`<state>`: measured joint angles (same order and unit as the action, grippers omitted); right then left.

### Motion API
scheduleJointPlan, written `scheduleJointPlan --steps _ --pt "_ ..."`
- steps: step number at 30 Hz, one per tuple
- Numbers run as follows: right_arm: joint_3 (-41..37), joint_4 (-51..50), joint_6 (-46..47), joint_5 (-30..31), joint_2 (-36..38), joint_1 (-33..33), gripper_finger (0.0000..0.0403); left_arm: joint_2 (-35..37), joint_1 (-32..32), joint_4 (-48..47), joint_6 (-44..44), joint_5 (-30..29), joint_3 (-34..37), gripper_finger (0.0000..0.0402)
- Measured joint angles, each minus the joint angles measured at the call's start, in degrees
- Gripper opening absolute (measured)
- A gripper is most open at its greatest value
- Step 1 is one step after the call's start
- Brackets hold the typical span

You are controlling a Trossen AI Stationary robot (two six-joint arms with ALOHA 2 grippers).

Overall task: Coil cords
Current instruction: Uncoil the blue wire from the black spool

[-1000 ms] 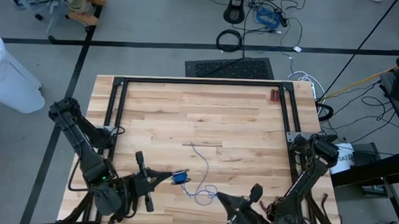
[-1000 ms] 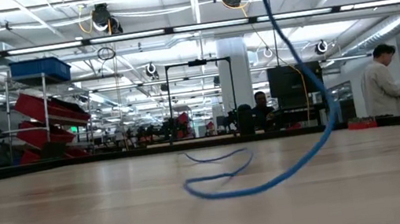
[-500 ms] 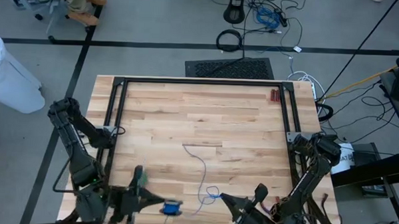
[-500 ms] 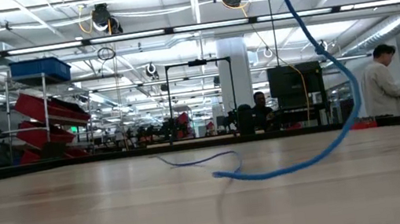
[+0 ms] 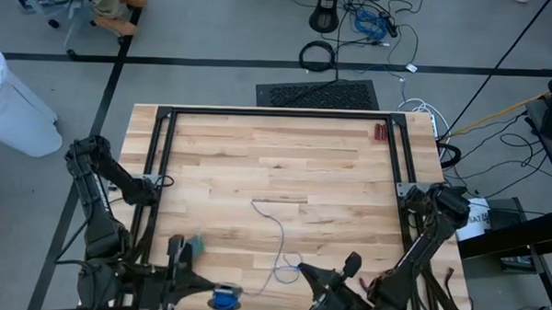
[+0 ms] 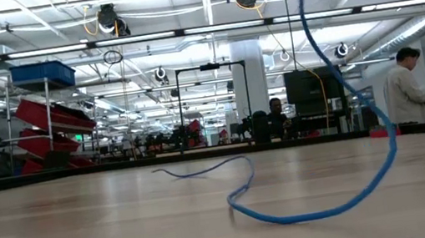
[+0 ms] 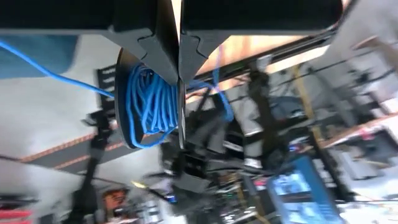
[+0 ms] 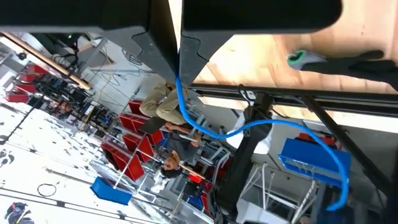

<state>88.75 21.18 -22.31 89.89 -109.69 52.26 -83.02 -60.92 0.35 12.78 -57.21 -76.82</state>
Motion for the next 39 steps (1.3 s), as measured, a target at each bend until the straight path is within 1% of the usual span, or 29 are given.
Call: scheduleJointPlan --steps 5,7,9,13,16,18,22,24,27,29,32,34,37,39 --pt "0.0 -15.46 15.8 -0.43 0.0 -1.58 0.0 0.0 -0.02 0.74 0.21 -4.77 0.0 0.0001" --pt "0.0 -20.76 21.21 -2.2 0.0 -2.15 0.0 0.0 -0.02 0.68 0.21 -6.49 0.0 0.0001" --pt "0.0 -25.74 25.98 -5.19 0.0 -2.89 0.0 0.0 -0.02 0.68 0.4 -8.56 0.0 0.0001" --pt "0.0 -36.54 36.16 -10.88 0.0 -4.24 0.0008 0.0 -0.02 -0.58 1.63 -16.73 0.0 0.0001" --pt "0.0 -44.27 43.9 -15.28 0.0 -5.21 0.0018 0.0 0.0 -2.81 1.33 -21.27 0.0 0.0001" --pt "0.0 -47.56 46.51 -19.36 0.0 -5.82 0.0024 0.0 0.0 -3.43 1.19 -23.7 0.0 0.0001" --pt "0.0 -51.16 46.91 -30.99 0.0 -6.78 0.0037 0.0 0.06 -3.46 0.08 -29.94 0.0 0.0001" --pt "0.0 -51.9 46.89 -33.95 0.0 -6.96 0.0043 0.0 0.1 -3.56 0.0 -32.47 0.0 0.0001" --pt "0.0 -51.73 46.89 -34.47 0.0 -6.98 0.0053 0.02 0.43 -4.3 -0.29 -32.73 0.02 0.0001" --pt "0.0 -49.45 46.67 -34.23 0.0 -7.26 0.0061 0.02 0.62 -4.45 -0.31 -32.72 0.02 0.0001" --pt "-0.02 -42.23 44.89 -31.08 -0.02 -8.22 0.0075 0.02 1.27 -4.26 -0.49 -32.45 0.14 0.0001" --pt "-0.02 -36.7 43.12 -29.62 -0.02 -9.31 0.0086 0.02 1.94 -4.37 -1.57 -31.06 0.58 0.0001" --pt "-0.02 -28.17 39.9 -30.92 -0.02 -11.08 0.0101 0.02 3.14 -4.45 -3.18 -28.32 1.11 0.0001" --pt "0.0 -22.08 36.84 -34.78 -0.47 -12.32 0.0113 0.02 3.91 -4.44 -3.47 -26.83 1.28 0.0001"
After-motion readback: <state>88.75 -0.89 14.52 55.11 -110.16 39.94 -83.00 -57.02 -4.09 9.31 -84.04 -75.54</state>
